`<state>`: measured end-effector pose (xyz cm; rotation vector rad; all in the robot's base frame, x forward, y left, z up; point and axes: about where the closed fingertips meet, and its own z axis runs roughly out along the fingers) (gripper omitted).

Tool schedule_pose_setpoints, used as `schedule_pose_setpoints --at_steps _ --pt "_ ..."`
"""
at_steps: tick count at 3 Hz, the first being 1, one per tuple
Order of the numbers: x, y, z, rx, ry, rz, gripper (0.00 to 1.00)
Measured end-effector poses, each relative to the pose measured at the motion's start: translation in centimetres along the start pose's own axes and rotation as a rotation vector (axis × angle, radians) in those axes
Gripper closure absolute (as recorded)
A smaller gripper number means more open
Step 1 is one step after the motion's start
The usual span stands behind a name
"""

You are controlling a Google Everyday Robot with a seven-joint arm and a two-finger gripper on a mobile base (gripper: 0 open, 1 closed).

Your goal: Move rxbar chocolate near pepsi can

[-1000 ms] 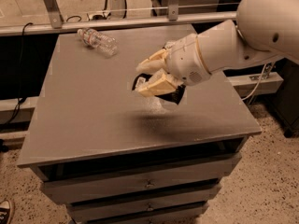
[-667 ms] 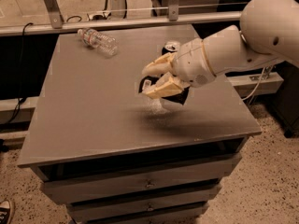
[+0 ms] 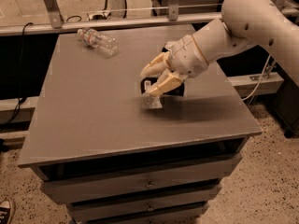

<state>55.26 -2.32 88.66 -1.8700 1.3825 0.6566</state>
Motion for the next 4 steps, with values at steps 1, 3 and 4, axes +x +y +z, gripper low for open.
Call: schedule_pose_setpoints --at_steps 1,3,4 --pt "0.5 -1.2 0.0 -0.076 0.015 -0.038 1.00" --pt "0.3 -2.8 -0.1 -0.140 0.042 -0.088 0.59" --pt "0.3 -3.3 -0.3 -0.147 0.052 -0.099 0.36"
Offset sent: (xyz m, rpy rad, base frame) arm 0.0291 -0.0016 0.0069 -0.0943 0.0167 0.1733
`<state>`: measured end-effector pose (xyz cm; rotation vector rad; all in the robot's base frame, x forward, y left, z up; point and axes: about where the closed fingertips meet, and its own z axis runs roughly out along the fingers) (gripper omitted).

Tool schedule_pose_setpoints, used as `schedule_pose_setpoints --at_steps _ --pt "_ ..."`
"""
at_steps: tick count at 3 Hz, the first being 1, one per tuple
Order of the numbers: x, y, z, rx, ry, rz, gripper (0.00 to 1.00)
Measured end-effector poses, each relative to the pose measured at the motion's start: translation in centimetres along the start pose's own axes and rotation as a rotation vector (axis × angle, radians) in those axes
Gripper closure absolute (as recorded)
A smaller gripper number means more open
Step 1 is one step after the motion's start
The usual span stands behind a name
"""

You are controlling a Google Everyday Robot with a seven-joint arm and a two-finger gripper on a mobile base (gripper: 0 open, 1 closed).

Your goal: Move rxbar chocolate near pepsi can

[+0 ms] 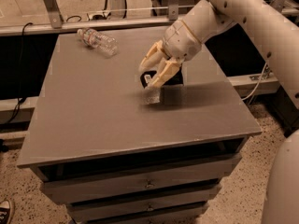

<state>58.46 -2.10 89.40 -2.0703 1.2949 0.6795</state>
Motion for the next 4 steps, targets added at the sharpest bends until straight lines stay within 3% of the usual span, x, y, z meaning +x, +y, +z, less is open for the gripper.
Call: schedule_pose_setpoints --at_steps 1,2,3,4 --pt "0.0 -0.2 -0.4 0.000 0.008 -0.004 0.13" --pt "0.0 -0.2 -0.8 0.006 0.019 -0.005 0.00" --pt "-0.8 0.2 -2.0 0.058 0.023 0.001 0.00" --pt "-3.7 1.2 -5.1 0.198 -0.022 -0.010 0.00"
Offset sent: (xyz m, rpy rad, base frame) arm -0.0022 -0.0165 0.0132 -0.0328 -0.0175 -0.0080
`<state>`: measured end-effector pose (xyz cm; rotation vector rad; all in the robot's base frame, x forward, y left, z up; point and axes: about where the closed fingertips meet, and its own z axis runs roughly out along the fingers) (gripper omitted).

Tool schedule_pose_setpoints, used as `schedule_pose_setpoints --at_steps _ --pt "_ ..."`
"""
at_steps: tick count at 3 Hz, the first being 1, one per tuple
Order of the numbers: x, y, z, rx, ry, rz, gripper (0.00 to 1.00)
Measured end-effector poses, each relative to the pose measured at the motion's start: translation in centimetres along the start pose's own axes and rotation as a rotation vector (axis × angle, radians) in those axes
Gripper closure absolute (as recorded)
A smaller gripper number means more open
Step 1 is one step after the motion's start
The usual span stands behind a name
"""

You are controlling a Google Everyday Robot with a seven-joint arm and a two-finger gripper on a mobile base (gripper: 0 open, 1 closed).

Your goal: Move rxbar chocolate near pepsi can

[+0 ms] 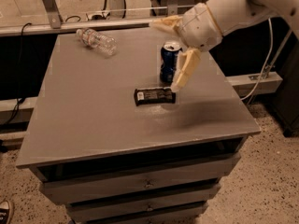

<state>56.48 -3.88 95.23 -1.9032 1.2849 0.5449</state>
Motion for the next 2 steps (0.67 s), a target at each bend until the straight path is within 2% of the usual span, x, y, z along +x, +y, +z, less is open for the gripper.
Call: schedule_pose_setpoints --at_steps 1,2 --pt "-2.0 0.0 -3.7 0.162 -0.044 0.008 0.00" --pt "-1.1 0.7 -9.2 0.371 -0.069 0.063 0.00"
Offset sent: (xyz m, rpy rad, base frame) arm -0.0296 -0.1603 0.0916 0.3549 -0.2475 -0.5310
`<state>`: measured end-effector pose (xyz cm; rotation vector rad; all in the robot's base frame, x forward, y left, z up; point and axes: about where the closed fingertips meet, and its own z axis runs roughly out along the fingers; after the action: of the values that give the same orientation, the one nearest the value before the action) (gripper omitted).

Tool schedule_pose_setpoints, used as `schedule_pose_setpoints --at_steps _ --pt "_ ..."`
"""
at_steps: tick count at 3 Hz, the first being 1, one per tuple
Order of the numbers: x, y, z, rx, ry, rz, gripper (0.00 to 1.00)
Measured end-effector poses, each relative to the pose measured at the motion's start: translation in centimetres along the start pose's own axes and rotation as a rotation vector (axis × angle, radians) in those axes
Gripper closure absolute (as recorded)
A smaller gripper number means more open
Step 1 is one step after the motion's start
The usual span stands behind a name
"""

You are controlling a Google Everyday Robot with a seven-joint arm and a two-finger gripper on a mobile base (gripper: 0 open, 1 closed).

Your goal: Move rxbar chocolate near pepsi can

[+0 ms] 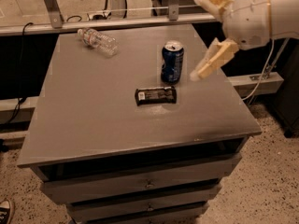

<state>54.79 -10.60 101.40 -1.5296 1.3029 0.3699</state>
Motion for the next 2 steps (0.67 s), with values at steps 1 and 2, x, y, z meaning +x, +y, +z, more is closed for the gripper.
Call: schedule_pose_setpoints --at_steps 1,2 --pt "0.86 -0.40 -2.36 0.063 0.013 0.023 0.00" --pt "0.75 -0.37 -2.10 0.058 0.010 0.021 0.00"
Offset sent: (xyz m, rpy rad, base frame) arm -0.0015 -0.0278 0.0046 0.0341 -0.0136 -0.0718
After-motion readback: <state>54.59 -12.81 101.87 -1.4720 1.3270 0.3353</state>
